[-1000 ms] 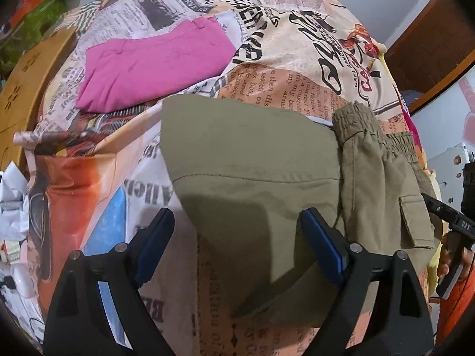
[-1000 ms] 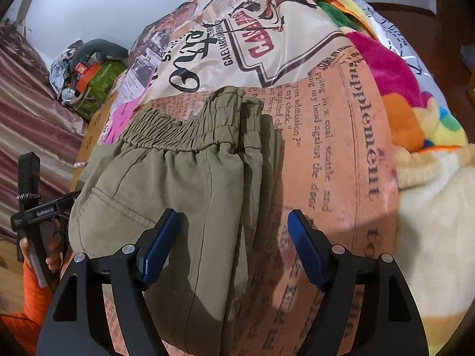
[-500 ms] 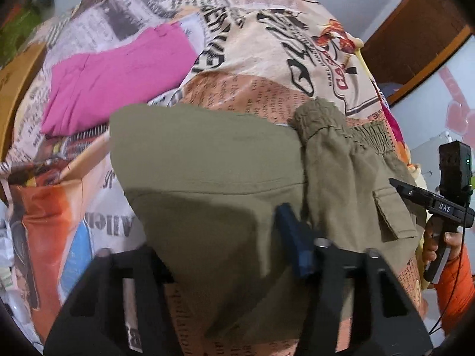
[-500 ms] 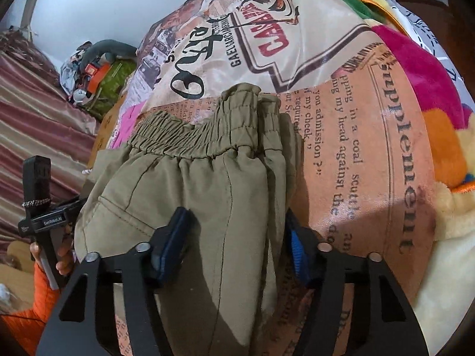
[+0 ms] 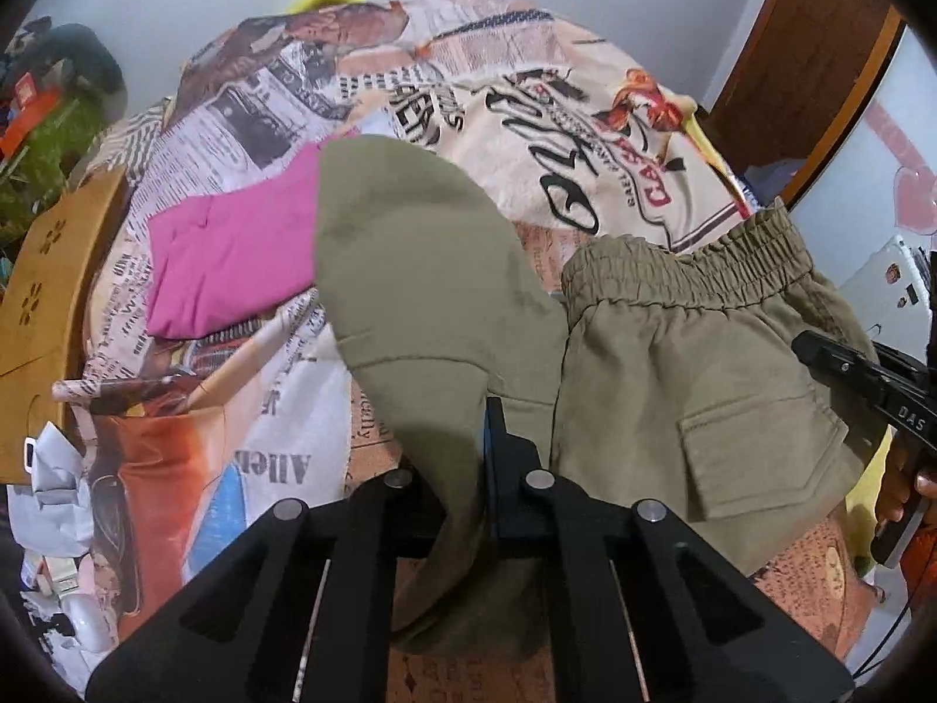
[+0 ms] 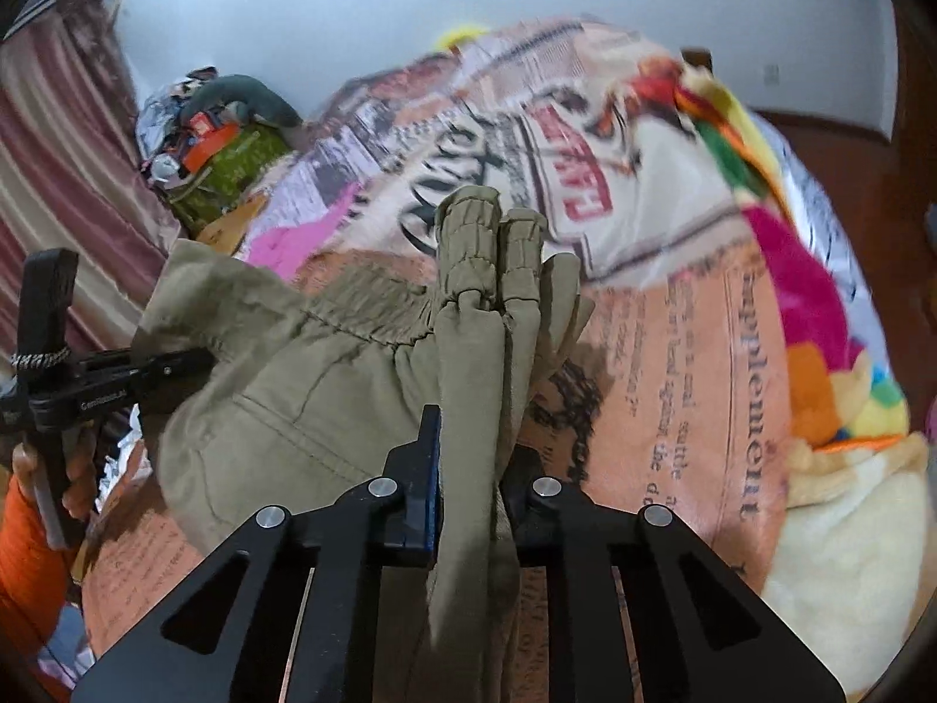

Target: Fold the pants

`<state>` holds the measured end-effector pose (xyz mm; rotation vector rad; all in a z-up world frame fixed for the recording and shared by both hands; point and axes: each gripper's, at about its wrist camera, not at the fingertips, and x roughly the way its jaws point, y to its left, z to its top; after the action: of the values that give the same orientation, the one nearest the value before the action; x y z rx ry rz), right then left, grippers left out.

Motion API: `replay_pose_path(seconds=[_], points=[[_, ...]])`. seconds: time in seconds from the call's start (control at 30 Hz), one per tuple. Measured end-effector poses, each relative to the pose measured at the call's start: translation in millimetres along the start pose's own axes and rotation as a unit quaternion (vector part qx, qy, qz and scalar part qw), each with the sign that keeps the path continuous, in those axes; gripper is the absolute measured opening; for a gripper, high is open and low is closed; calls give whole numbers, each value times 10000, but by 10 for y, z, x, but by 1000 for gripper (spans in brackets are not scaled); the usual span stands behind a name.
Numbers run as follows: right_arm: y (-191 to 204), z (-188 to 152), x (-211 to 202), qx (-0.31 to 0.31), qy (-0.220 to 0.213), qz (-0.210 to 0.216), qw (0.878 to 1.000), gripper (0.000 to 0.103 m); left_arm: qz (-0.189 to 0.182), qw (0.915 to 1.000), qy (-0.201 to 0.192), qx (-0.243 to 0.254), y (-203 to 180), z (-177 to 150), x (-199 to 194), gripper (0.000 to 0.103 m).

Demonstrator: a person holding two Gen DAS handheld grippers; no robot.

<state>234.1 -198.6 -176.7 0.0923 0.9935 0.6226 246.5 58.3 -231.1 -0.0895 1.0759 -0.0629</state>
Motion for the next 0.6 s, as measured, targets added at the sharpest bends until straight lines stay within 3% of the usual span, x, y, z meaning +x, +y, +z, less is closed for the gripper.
replay_pose_path(seconds=[0.37, 0.6], points=[[484, 243, -283, -522, -593, 48, 9969, 10, 148, 9986, -514, -18, 115, -48, -536, 7], [799, 486, -265, -807, -830, 86, 9932, 10, 477, 9942, -961, 114, 293, 76, -869, 7]])
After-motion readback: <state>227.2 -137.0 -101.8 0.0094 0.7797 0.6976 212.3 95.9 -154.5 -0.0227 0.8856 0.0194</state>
